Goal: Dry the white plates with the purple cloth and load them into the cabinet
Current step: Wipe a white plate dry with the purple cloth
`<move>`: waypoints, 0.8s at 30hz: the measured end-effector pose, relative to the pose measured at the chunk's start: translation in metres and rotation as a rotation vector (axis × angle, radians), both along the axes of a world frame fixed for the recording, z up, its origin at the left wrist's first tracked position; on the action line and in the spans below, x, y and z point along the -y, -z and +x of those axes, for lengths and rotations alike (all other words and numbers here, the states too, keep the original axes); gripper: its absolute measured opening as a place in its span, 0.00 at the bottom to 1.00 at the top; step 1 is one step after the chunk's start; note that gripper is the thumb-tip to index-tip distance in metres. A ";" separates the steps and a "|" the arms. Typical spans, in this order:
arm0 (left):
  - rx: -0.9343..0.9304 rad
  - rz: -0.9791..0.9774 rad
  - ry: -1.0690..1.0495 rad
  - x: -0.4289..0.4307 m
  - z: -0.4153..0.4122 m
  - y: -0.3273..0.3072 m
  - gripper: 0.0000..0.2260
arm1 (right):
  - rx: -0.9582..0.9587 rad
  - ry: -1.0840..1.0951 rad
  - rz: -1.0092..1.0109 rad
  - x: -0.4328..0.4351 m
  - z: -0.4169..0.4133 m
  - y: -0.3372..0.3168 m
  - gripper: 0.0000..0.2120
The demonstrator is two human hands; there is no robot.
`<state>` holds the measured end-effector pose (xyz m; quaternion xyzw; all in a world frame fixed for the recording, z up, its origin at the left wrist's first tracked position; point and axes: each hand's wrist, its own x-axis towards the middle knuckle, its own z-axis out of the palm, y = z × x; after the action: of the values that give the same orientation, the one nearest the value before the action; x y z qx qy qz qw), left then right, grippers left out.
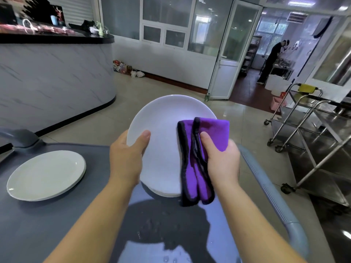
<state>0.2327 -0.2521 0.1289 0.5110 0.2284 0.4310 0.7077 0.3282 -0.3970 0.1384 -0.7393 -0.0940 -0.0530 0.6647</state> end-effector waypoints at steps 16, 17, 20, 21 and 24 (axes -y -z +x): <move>-0.082 0.050 0.031 0.001 -0.004 -0.008 0.06 | 0.089 0.006 -0.079 0.011 0.003 -0.007 0.13; -0.068 0.020 0.011 0.006 -0.003 -0.004 0.08 | 0.034 0.060 0.001 0.007 -0.003 0.002 0.15; -0.021 -0.137 -0.075 0.026 -0.002 0.010 0.05 | -0.120 0.106 0.171 -0.002 -0.024 0.028 0.17; -0.009 -0.192 -0.071 0.030 -0.003 0.013 0.03 | -0.145 0.100 0.179 -0.003 -0.027 0.033 0.17; -0.062 -0.182 0.127 0.020 -0.011 0.015 0.03 | -0.090 0.037 0.102 0.005 -0.013 0.024 0.16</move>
<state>0.2214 -0.2723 0.1138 0.4713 0.2555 0.3466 0.7697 0.3152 -0.4018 0.1143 -0.7079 -0.0475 -0.0366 0.7038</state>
